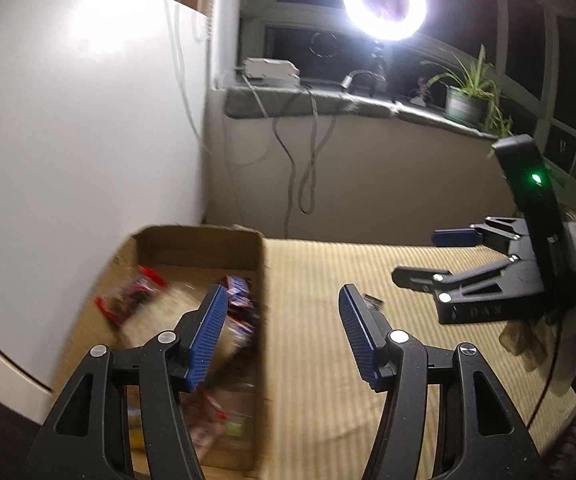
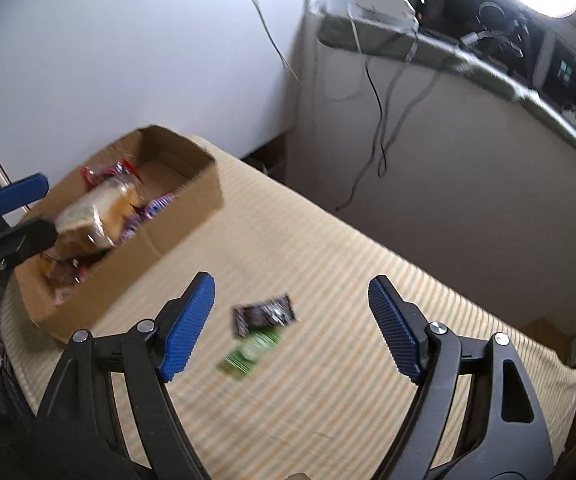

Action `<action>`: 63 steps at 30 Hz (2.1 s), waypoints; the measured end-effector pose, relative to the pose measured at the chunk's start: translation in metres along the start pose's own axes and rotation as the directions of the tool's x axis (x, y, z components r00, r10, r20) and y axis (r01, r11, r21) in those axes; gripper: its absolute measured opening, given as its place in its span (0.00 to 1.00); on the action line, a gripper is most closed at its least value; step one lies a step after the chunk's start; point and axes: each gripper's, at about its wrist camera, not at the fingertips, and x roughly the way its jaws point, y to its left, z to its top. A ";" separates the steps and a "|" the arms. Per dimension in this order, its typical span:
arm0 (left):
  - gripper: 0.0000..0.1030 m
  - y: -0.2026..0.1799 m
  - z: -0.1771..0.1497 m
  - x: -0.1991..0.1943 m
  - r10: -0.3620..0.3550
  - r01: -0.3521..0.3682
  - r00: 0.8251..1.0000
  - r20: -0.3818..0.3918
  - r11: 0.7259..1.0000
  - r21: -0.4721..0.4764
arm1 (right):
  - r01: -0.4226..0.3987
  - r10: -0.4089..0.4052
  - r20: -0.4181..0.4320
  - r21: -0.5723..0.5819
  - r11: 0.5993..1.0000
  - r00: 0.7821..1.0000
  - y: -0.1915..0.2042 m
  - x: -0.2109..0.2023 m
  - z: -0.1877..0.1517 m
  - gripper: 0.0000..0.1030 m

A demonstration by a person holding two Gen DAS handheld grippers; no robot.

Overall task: Organize snacks
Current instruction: 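Move both tools back toward the dark packet and green candy on the bed, then grasp the green-wrapped candy with the left tool while the right tool grasps the dark chocolate packet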

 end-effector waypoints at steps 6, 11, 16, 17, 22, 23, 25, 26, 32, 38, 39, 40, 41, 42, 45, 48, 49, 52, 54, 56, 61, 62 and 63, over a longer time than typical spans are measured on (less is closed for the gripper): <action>0.56 -0.028 -0.012 0.017 -0.067 0.068 0.996 -0.064 0.998 0.013 | -0.050 0.056 -0.076 0.076 0.996 0.995 -0.031 0.019 -0.018 0.77; 0.49 -0.051 -0.025 0.032 -0.121 0.125 0.985 -0.125 0.992 0.026 | -0.147 0.170 -0.130 0.168 0.975 0.977 -0.048 0.039 -0.024 0.60; 0.43 -0.061 -0.034 0.052 -0.156 0.161 0.971 -0.181 0.987 0.012 | -0.218 0.259 -0.159 0.239 0.946 0.953 -0.051 0.054 -0.026 0.56; 0.43 -0.062 -0.035 0.055 -0.164 0.167 0.969 -0.187 0.986 0.004 | -0.229 0.275 -0.167 0.250 0.941 0.947 -0.050 0.057 -0.026 0.56; 0.37 -0.063 -0.039 0.072 -0.190 0.190 0.959 -0.211 0.982 -0.024 | -0.260 0.333 -0.220 0.302 0.917 0.917 -0.043 0.078 -0.026 0.42; 0.37 -0.062 -0.040 0.075 -0.196 0.194 0.957 -0.214 0.981 -0.030 | -0.260 0.334 -0.223 0.305 0.916 0.916 -0.042 0.080 -0.026 0.42; 0.37 -0.061 -0.040 0.081 -0.204 0.200 0.954 -0.222 0.979 -0.040 | -0.263 0.339 -0.219 0.313 0.913 0.915 -0.040 0.082 -0.026 0.42; 0.37 -0.062 -0.041 0.083 -0.205 0.201 0.953 -0.225 0.979 -0.041 | -0.262 0.337 -0.217 0.312 0.913 0.916 -0.041 0.083 -0.025 0.42; 0.37 -0.066 -0.043 0.098 -0.211 0.207 0.947 -0.243 0.977 -0.045 | -0.261 0.296 -0.154 0.212 0.942 0.943 -0.038 0.072 -0.012 0.42; 0.37 -0.071 -0.048 0.101 -0.215 0.207 0.946 -0.244 0.977 -0.058 | -0.377 0.400 -0.145 0.161 0.912 0.905 -0.030 0.087 0.009 0.40; 0.37 -0.072 -0.049 0.100 -0.213 0.205 0.946 -0.244 0.977 -0.058 | -0.397 0.420 -0.156 0.159 0.904 0.894 -0.031 0.091 0.009 0.37; 0.37 -0.071 -0.050 0.100 -0.208 0.200 0.947 -0.243 0.978 -0.059 | -0.414 0.438 -0.170 0.157 0.897 0.883 -0.029 0.096 0.010 0.34; 0.37 -0.071 -0.050 0.101 -0.206 0.197 0.948 -0.243 0.978 -0.061 | -0.424 0.448 -0.191 0.154 0.892 0.873 -0.027 0.103 0.011 0.33; 0.37 -0.070 -0.049 0.100 -0.206 0.197 0.948 -0.243 0.978 -0.062 | -0.428 0.452 -0.205 0.152 0.891 0.868 -0.026 0.108 0.010 0.31; 0.37 -0.071 -0.050 0.101 -0.202 0.192 0.948 -0.247 0.979 -0.061 | -0.447 0.477 -0.229 0.173 0.878 0.848 -0.029 0.121 0.008 0.24; 0.37 -0.072 -0.050 0.101 -0.196 0.190 0.947 -0.255 0.981 -0.051 | -0.457 0.488 -0.236 0.175 0.872 0.840 -0.035 0.121 0.005 0.21; 0.37 -0.075 -0.049 0.103 -0.198 0.192 0.945 -0.259 0.980 -0.046 | -0.455 0.484 -0.240 0.168 0.874 0.841 -0.038 0.118 0.002 0.21; 0.37 -0.077 -0.047 0.106 -0.189 0.189 0.945 -0.266 0.982 -0.027 | -0.458 0.473 -0.257 0.120 0.881 0.843 -0.038 0.110 -0.004 0.21; 0.37 -0.077 -0.048 0.107 -0.183 0.182 0.946 -0.268 0.983 -0.029 | -0.455 0.464 -0.258 0.097 0.885 0.847 -0.038 0.105 -0.008 0.22; 0.37 -0.075 -0.048 0.110 -0.180 0.177 0.946 -0.270 0.984 -0.035 | -0.452 0.454 -0.260 0.072 0.889 0.852 -0.037 0.103 -0.010 0.22; 0.37 -0.077 -0.045 0.112 -0.175 0.173 0.946 -0.274 0.984 -0.032 | -0.442 0.422 -0.272 -0.013 0.897 0.865 -0.025 0.098 -0.012 0.31; 0.37 -0.078 -0.045 0.113 -0.173 0.171 0.946 -0.276 0.985 -0.032 | -0.436 0.410 -0.273 -0.036 0.899 0.870 -0.021 0.097 -0.013 0.32; 0.37 -0.079 -0.045 0.111 -0.174 0.171 0.946 -0.275 0.985 -0.033 | -0.432 0.403 -0.275 -0.051 0.900 0.873 -0.017 0.097 -0.013 0.35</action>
